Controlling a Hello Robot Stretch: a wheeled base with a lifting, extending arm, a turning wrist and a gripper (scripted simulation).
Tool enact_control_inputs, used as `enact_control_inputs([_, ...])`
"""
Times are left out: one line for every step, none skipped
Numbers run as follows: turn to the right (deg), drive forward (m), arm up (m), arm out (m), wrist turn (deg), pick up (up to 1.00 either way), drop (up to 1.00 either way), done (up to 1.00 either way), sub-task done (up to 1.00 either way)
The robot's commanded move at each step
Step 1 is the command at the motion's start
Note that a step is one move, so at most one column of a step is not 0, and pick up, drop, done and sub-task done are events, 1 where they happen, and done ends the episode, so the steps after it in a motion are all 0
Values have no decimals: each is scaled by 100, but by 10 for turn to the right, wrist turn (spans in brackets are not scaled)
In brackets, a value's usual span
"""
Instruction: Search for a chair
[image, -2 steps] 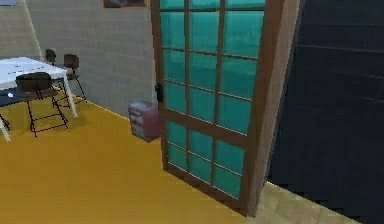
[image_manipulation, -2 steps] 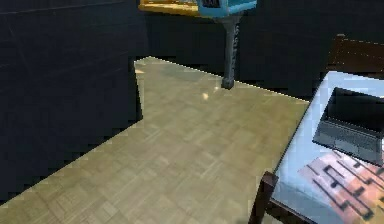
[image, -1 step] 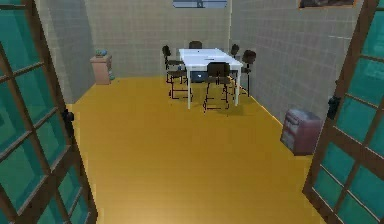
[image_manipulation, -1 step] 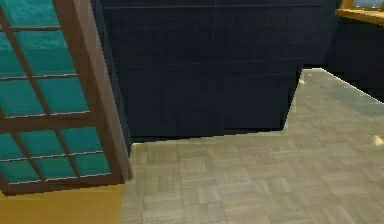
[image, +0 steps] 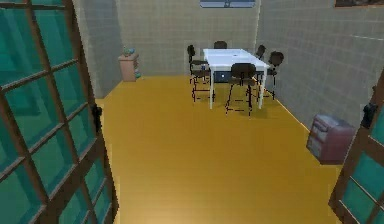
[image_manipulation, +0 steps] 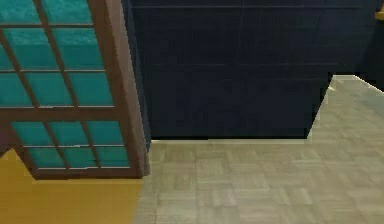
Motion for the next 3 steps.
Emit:
enact_control_inputs([0, 100, 0, 0, 0, 0, 0, 0, 0])
enact_control_inputs([0, 100, 0, 0, 0, 0, 0, 0, 0])
enact_control_inputs([0, 25, 0, 0, 0, 0, 0, 0, 0])
